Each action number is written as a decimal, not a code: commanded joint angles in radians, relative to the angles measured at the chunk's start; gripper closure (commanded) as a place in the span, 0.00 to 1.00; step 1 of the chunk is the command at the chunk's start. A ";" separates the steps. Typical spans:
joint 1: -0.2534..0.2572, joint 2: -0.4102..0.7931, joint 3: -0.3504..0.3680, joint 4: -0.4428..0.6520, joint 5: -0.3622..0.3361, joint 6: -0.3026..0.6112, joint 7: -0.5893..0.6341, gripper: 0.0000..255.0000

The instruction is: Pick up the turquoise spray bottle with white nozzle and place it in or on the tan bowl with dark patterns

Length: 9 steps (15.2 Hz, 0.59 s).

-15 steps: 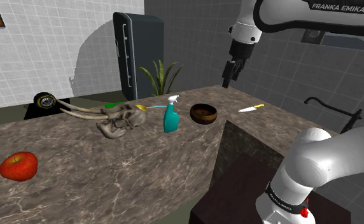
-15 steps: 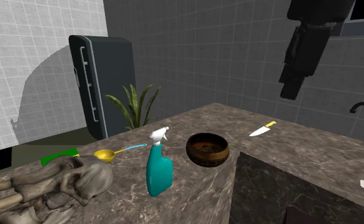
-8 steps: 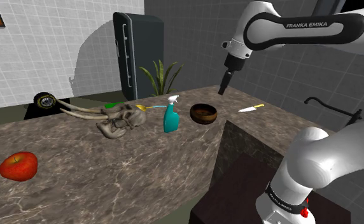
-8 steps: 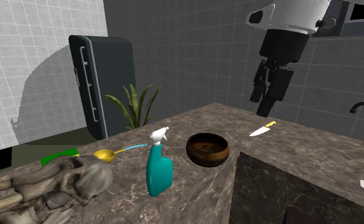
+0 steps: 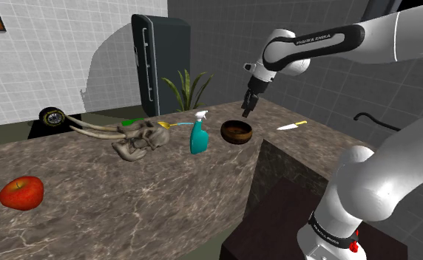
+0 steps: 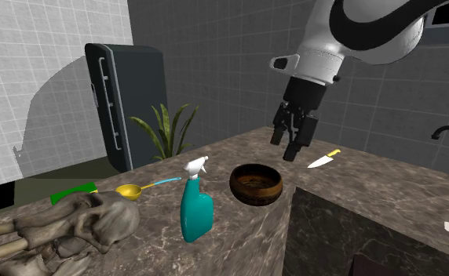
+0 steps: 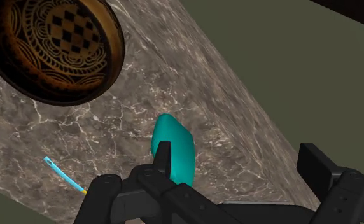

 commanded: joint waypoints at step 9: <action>0.211 0.493 -0.268 0.259 0.472 0.030 -0.719 0.00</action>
